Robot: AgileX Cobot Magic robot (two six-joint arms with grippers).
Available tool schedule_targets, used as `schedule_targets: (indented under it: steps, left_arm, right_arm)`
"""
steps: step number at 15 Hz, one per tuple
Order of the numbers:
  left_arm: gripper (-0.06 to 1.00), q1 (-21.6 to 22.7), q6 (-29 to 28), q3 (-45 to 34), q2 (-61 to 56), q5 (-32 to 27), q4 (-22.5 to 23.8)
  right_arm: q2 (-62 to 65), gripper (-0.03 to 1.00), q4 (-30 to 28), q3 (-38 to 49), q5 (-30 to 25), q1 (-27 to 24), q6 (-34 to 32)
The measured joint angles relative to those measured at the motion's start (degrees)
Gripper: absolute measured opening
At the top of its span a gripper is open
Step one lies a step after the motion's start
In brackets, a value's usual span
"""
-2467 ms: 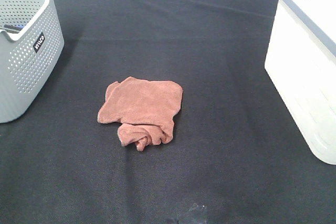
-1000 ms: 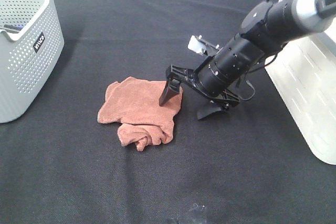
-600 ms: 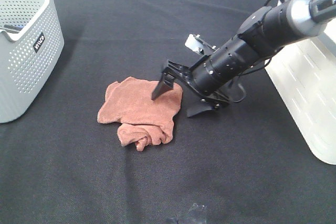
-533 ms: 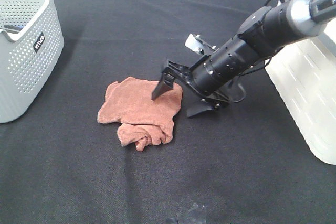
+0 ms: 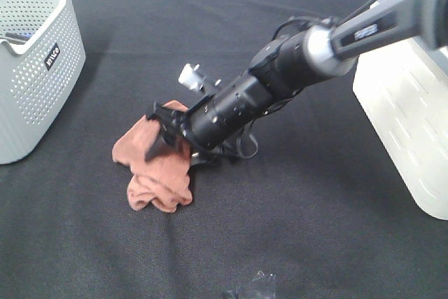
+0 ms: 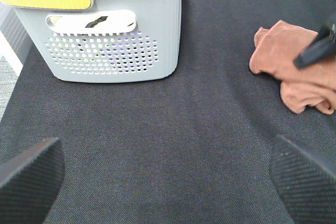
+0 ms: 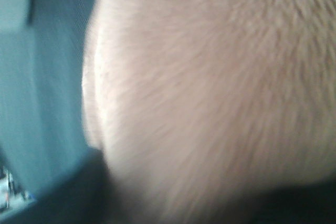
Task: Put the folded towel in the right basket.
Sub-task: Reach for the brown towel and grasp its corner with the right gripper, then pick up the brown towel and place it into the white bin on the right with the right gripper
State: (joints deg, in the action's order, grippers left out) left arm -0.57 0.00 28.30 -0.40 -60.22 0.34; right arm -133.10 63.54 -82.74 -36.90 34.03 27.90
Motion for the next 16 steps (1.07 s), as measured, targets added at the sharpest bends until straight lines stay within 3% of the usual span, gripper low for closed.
schedule_targets:
  steps: [1, 2, 6, 8, 11, 13, 14, 16]
  left_arm:
    - [0.99, 0.0, 0.0, 0.0, 0.0, 0.0, 0.0]
    - [0.99, 0.0, 0.0, 0.0, 0.0, 0.0, 0.0]
    - [0.99, 0.0, 0.0, 0.0, 0.0, 0.0, 0.0]
    - [0.99, 0.0, 0.0, 0.0, 0.0, 0.0, 0.0]
    - [0.99, 0.0, 0.0, 0.0, 0.0, 0.0, 0.0]
    - [0.99, 0.0, 0.0, 0.0, 0.0, 0.0, 0.0]
    - [0.99, 0.0, 0.0, 0.0, 0.0, 0.0, 0.0]
    - [0.99, 0.0, 0.0, 0.0, 0.0, 0.0, 0.0]
  right_arm:
    - [-0.34, 0.26, -0.92, -0.69, -1.49, 0.0, 0.0]
    - [-0.29, 0.22, -1.55, -1.55, -2.52, 0.0, 0.0]
    - [3.9, 0.22, -4.76, -6.53, -8.59, 0.0, 0.0]
    - [8.59, 0.22, -9.17, -10.77, -12.83, 0.0, 0.0]
    - [18.56, 0.22, -22.46, -19.08, -19.65, 0.0, -1.72]
    - [24.47, 0.22, -34.95, -24.06, -24.35, -0.97, -7.68]
    - [28.88, 0.22, -43.26, -26.59, -27.5, -3.9, -12.15]
    - [33.69, 0.22, -53.23, -28.53, -31.74, -10.43, -17.76]
